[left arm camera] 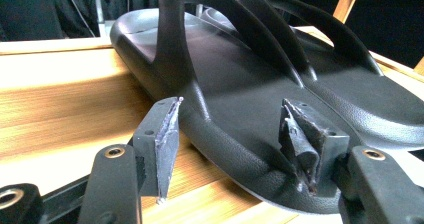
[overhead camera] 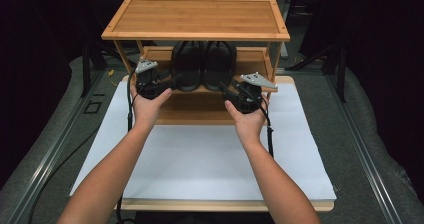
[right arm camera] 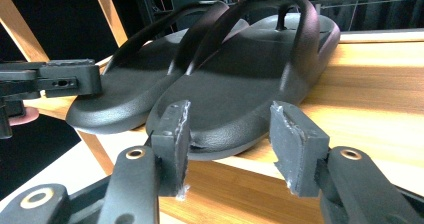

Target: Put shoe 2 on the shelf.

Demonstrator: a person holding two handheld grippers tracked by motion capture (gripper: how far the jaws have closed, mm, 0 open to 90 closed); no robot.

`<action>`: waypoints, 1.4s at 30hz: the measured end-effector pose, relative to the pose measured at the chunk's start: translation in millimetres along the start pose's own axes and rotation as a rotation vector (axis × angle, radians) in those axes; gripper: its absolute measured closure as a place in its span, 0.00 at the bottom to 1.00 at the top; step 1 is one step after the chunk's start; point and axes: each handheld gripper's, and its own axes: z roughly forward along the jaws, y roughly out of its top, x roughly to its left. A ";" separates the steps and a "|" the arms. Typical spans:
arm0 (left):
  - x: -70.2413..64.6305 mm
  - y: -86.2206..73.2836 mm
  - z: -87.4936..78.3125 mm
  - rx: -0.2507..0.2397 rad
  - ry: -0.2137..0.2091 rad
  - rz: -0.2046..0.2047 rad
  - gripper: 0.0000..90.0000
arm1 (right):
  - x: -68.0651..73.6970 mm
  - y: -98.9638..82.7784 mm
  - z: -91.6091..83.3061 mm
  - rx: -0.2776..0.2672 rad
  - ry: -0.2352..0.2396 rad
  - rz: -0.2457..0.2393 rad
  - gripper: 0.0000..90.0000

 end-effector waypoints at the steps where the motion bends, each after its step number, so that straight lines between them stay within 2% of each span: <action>1: 0.1 0.3 -0.8 -0.001 -0.002 0.003 0.46 | -0.4 0.7 -0.6 -0.002 0.000 -0.002 0.57; 11: -0.7 4.4 -21.5 -0.025 -0.035 0.036 0.45 | -1.4 10.0 -18.4 -0.016 -0.004 -0.040 0.54; 13: 0.2 5.7 -28.1 -0.025 -0.038 0.029 0.46 | -3.2 10.9 -23.4 -0.016 0.001 -0.046 0.53; 17: 3.3 8.5 -42.5 -0.020 -0.057 0.047 0.47 | -8.2 11.8 -35.4 0.006 -0.005 -0.074 0.51; 20: 7.4 9.8 -52.9 -0.025 -0.062 0.044 0.47 | -12.3 13.3 -44.9 0.008 -0.011 -0.089 0.50; 24: 13.3 11.6 -64.9 -0.035 -0.057 0.032 0.46 | -17.8 15.1 -57.4 0.009 -0.012 -0.096 0.49; 28: 16.2 12.5 -77.2 -0.040 -0.059 0.048 0.45 | -22.1 16.2 -70.5 0.018 -0.021 -0.113 0.49; 33: 16.1 8.4 -90.9 -0.039 -0.062 0.060 0.44 | -25.5 16.0 -87.8 0.018 -0.030 -0.147 0.49; 36: 16.8 5.0 -98.8 -0.036 -0.062 0.069 0.44 | -26.9 14.6 -98.6 0.011 -0.063 -0.188 0.49; 42: 16.7 -5.0 -111.7 -0.026 -0.069 0.078 0.44 | -29.4 7.6 -116.3 0.013 -0.058 -0.190 0.48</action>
